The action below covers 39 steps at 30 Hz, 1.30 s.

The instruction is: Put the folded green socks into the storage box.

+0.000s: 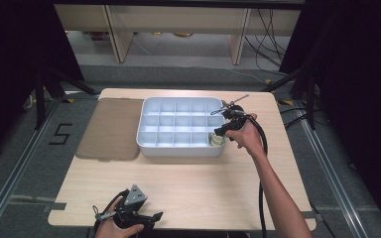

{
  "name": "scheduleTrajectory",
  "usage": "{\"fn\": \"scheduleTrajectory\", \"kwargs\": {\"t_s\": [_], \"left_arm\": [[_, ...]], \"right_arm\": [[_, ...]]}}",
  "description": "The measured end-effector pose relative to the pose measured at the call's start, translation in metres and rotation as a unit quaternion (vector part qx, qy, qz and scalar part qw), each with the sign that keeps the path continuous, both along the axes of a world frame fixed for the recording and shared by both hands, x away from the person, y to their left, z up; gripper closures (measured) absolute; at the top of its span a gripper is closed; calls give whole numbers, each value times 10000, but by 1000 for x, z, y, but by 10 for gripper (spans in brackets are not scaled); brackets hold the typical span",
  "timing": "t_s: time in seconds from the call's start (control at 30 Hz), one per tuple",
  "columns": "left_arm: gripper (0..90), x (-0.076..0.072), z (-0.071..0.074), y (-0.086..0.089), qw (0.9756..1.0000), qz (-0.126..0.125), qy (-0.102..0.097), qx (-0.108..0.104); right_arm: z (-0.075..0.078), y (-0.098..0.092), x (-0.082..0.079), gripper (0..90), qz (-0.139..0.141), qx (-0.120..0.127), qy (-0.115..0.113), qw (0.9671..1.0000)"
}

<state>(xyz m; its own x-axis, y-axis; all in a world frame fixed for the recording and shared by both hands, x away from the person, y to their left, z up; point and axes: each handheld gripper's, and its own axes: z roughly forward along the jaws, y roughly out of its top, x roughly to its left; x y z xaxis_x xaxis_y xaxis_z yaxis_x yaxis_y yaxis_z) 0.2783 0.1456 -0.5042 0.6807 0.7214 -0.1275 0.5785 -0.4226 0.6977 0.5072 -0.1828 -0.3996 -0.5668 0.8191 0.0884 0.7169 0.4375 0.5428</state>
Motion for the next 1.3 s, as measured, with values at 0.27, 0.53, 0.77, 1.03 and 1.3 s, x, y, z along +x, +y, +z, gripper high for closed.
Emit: {"fn": "scheduleTrajectory", "kwargs": {"t_s": [0.27,0.53,0.77,1.03,1.3], "left_arm": [[183,0,0,0,9999,103,18,-63],[180,1,1,2,9999,92,37,-24],[180,1,1,2,10000,40,59,-15],[180,1,1,2,10000,74,38,-52],[180,2,2,4,10000,54,-33,21]], "right_arm": [[4,-8,-12,477,100,225,-250,9994],[6,-15,-27,424,120,516,-394,9978],[5,-20,-40,402,115,611,-434,9971],[8,-28,-59,386,169,814,-456,9955],[6,-33,-72,368,460,1014,-584,9921]]}}
